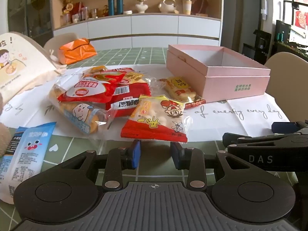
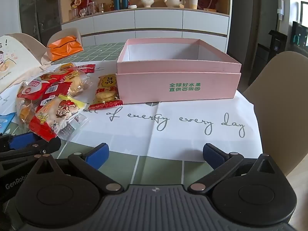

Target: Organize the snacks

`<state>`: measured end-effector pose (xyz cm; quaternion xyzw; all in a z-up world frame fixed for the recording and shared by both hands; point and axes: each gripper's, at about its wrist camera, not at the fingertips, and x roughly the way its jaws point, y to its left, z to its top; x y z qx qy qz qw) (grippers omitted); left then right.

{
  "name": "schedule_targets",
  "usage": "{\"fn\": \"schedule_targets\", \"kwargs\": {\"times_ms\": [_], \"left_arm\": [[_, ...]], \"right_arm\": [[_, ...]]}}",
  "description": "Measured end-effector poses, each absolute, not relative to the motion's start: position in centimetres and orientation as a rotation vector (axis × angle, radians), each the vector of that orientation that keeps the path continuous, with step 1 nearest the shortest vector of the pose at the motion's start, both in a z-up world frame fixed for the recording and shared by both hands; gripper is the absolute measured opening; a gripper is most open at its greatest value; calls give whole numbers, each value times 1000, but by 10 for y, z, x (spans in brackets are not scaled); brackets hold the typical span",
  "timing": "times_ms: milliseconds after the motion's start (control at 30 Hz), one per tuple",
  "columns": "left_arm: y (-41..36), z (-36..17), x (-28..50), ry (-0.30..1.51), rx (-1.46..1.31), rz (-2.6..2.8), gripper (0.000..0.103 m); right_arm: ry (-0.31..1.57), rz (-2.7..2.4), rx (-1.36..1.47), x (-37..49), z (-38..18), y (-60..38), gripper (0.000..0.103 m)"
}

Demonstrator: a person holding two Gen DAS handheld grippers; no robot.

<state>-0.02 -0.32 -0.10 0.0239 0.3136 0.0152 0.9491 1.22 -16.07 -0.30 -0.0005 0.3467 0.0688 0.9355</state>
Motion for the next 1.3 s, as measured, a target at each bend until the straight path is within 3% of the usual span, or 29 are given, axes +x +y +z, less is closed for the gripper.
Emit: {"fn": "schedule_targets", "kwargs": {"times_ms": [1300], "left_arm": [[-1, 0, 0, 641, 8, 17, 39]], "right_arm": [[699, 141, -5, 12, -3, -161, 103]]}}
